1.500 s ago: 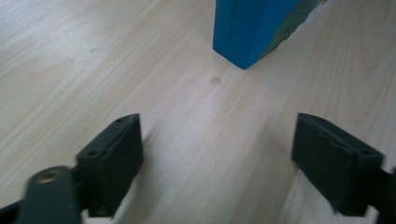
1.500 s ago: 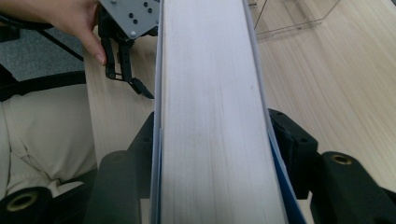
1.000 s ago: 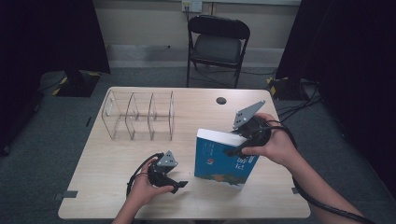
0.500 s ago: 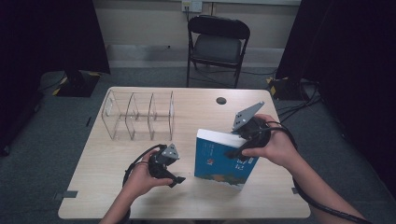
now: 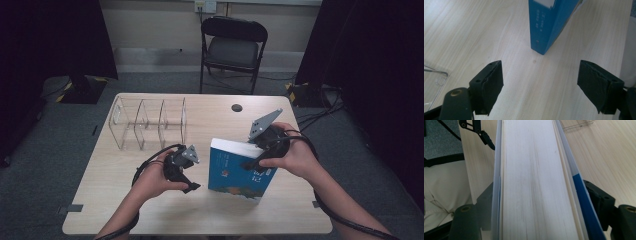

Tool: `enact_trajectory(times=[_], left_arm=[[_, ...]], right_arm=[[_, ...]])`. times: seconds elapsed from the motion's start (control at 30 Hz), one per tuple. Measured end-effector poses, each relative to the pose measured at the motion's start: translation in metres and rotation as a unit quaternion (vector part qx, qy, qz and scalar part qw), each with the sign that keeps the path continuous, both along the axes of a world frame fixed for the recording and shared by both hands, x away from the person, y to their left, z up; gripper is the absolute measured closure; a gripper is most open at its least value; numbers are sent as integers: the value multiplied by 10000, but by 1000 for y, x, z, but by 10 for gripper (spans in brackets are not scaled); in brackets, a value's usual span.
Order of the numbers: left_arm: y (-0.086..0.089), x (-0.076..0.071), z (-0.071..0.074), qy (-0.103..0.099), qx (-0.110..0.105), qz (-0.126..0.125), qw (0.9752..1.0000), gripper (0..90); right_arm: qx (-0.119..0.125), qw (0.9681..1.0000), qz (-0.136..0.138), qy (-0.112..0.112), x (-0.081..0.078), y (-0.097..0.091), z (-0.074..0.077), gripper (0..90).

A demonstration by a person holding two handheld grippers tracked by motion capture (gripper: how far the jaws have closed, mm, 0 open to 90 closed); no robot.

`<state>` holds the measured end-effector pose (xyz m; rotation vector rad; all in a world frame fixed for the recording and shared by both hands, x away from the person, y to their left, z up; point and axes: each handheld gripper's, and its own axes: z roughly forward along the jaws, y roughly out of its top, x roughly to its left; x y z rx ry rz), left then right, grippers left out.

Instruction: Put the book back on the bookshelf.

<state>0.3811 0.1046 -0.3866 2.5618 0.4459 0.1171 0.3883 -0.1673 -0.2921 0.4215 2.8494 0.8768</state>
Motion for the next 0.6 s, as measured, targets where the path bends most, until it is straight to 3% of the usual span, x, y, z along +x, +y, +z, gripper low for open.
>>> enact_trajectory(times=[0.13, 0.6], left_arm=[[-2, 3, 7, -55, 150, -85, 9998, 219], [-14, 9, 43, -141, 181, -251, 9994, 223]], right_arm=[[-34, 10000, -26, 31, -1, 0, 0, 264], [-60, 10000, 48, 36, -1, 0, 1, 258]])
